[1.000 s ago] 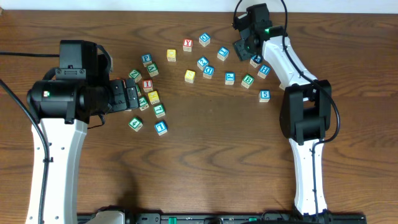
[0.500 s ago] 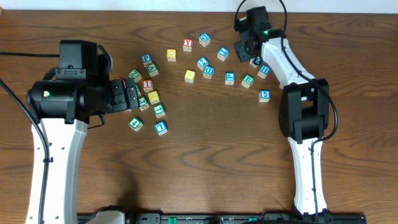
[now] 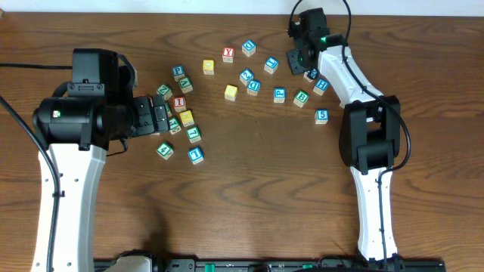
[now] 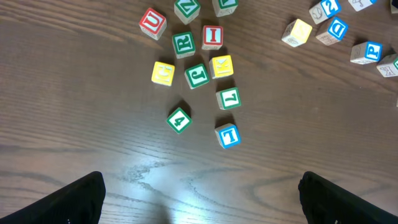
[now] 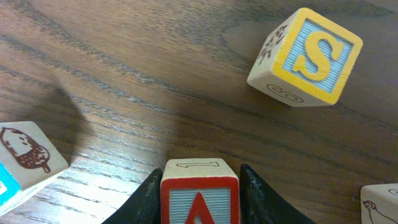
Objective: Spell out AI2
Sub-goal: 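Lower the right gripper and close it on the red A block, then lift the A block and carry it toward the table center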
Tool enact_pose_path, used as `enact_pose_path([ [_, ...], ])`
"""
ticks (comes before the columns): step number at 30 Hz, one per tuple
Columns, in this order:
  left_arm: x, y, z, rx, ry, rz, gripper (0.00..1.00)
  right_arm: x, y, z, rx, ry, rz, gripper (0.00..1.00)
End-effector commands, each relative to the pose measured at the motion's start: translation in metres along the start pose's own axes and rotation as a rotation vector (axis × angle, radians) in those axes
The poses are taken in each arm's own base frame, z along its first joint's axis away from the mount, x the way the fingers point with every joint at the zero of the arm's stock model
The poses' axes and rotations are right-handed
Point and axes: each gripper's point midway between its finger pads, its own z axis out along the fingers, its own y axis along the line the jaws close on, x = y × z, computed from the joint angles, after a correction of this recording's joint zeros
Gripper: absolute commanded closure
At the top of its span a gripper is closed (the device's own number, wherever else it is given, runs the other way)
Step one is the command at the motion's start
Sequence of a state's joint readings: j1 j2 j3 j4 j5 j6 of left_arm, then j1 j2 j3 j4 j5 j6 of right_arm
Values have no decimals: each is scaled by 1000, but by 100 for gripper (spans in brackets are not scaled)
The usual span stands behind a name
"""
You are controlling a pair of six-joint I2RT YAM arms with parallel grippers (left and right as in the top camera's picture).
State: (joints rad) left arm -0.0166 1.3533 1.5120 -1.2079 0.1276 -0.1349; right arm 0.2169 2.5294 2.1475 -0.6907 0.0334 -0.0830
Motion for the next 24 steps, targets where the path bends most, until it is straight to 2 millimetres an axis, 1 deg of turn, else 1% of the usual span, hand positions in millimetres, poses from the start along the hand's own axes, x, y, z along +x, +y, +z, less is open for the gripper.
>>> enact_pose_path([
  [1,-3,2,-5,-8,-19,-12,2,4,-6,4,16,11,48,68],
  [4,-3,2,-5,-8,-19,-12,2,1,-6,0,16,4,67,71],
  [6,-4,2,-5,-8,-19,-12,2,-2,-6,-4,16,-5,76,75],
  [14,-4,2,-5,-7,-22,-12,2,-18,-8,-26,18,-48,86,76],
  [19,-4,2,-5,-7,-23,-12,2,-31,-10,-50,19,-85,88,77],
  [24,-5,1,-5,-6,-26,-12,2,-46,-12,-89,21,-129,91,81],
])
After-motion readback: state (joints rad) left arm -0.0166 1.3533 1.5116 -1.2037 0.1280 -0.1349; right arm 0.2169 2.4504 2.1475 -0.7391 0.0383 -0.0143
